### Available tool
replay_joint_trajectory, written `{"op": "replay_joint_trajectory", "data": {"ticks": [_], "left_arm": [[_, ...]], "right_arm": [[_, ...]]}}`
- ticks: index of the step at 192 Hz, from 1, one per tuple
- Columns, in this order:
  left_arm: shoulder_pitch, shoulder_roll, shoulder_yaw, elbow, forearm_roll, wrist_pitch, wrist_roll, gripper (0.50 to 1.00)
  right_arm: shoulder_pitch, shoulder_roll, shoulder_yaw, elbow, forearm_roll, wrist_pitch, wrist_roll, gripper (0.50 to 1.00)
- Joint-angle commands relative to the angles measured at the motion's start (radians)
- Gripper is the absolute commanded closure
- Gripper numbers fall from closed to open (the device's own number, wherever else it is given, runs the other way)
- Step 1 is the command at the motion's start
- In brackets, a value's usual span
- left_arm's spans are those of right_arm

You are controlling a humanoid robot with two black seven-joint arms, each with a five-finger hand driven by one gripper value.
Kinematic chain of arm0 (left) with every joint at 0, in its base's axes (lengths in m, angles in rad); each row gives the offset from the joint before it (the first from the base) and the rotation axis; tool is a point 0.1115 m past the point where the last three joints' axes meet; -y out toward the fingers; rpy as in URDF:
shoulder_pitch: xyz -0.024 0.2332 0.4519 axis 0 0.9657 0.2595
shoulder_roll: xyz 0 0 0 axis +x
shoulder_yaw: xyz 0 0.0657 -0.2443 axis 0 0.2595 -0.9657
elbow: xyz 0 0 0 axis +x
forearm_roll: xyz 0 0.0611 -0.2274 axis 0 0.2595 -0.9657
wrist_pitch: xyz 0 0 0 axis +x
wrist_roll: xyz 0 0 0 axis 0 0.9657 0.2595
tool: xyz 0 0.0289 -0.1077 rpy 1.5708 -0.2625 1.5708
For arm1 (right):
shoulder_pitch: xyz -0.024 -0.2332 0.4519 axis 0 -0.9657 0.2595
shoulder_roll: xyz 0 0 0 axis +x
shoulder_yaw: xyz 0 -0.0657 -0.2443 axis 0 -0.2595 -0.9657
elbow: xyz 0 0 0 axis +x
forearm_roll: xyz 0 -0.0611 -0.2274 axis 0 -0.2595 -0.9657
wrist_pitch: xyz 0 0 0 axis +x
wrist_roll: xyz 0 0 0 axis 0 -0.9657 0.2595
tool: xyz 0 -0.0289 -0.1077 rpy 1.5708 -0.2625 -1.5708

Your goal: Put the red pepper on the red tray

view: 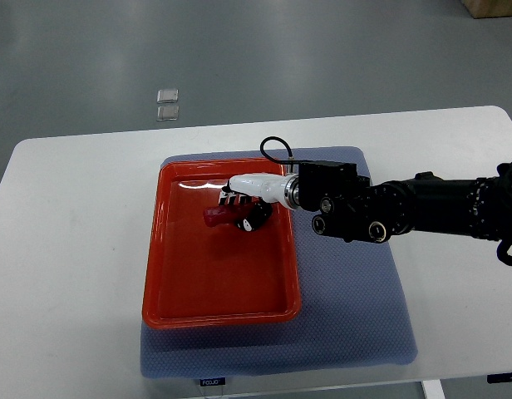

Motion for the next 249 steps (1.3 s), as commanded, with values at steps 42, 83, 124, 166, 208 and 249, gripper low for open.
{"op": "replay_joint_trajectory", "data": {"ticks": [42, 83, 124, 166, 208, 249], "left_arm": [[0.000, 0.000, 0.002, 0.000, 0.000, 0.002, 0.000, 0.500], [0.000, 0.000, 0.002, 0.002, 0.000, 0.002, 0.000, 0.500], [0.000, 0.000, 0.002, 0.002, 0.000, 0.002, 0.000, 0.500], [0.000, 0.000, -0.001, 0.000, 0.000, 0.000, 0.000, 0.500], [0.000, 0.000, -0.001, 0.000, 0.000, 0.002, 0.000, 0.500], [0.000, 0.000, -0.001, 0.000, 0.000, 0.000, 0.000, 0.500]], "right_arm": [[0.005, 0.000, 0.044, 0.000, 0.003, 0.002, 0.000, 0.642], [-0.003, 0.000, 0.279, 0.002, 0.017, 0.002, 0.002, 0.642], [-0.141, -0.126, 0.630, 0.009, 0.155, 0.002, 0.005, 0.642], [-0.417, -0.127, 1.215, 0.011, 0.318, 0.014, 0.057, 0.640], [-0.583, -0.100, 1.455, 0.009, 0.560, 0.113, 0.069, 0.605], [-0.661, -0.100, 1.471, 0.000, 0.591, 0.241, 0.100, 0.591]]}}
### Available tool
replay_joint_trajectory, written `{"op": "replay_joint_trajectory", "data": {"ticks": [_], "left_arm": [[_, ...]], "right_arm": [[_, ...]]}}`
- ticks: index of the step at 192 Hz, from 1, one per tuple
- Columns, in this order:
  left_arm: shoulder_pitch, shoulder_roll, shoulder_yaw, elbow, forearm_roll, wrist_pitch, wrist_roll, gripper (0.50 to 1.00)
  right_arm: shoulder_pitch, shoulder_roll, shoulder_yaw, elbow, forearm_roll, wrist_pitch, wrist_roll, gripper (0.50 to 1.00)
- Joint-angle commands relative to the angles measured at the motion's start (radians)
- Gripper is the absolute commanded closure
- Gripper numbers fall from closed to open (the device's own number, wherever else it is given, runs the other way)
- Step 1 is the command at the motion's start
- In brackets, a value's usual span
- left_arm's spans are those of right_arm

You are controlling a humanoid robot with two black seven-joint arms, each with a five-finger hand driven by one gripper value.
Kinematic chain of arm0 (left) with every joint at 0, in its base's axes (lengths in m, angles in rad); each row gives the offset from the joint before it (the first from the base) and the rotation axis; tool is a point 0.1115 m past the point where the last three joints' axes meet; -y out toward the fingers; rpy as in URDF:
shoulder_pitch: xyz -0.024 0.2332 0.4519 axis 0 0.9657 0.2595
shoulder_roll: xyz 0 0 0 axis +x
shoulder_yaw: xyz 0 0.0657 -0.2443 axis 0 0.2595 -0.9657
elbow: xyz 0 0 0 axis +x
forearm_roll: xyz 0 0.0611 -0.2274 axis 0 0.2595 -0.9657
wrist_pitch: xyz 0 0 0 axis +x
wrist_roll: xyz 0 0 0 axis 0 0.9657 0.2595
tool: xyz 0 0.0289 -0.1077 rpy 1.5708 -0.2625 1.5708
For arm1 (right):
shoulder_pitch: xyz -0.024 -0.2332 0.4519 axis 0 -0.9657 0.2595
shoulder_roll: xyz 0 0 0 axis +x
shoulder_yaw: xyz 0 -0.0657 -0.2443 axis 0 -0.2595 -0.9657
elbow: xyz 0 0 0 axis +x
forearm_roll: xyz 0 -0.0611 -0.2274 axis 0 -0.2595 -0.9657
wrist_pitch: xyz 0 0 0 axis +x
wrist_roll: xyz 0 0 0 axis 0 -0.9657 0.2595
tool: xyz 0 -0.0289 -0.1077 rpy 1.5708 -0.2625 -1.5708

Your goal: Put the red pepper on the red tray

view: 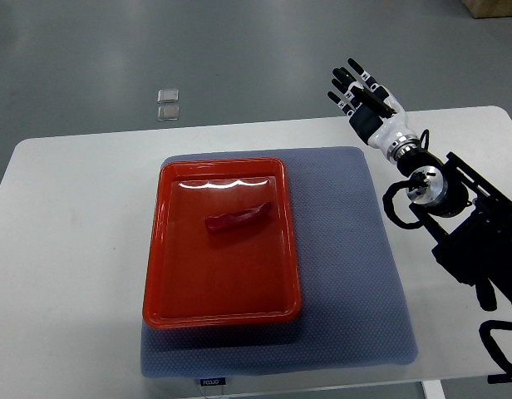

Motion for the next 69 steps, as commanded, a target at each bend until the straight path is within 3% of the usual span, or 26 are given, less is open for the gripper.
{"op": "replay_joint_trajectory", "data": {"ticks": [1, 32, 69], "left_arm": [[0.000, 0.000, -0.001, 0.000, 0.000, -0.001, 0.000, 0.500], [0.000, 0.000, -0.001, -0.001, 0.000, 0.001, 0.000, 0.500], [0.000, 0.000, -0.001, -0.001, 0.000, -0.001, 0.000, 0.500]], "right_arm": [[-0.035, -0.001, 0.002, -0.003, 0.007, 0.067, 0.006, 0.591], [-0.058, 0.002, 0.002, -0.006, 0.009, 0.123, 0.006, 0.587], [-0.069, 0.005, -0.001, -0.007, 0.009, 0.126, 0.008, 0.587]]}}
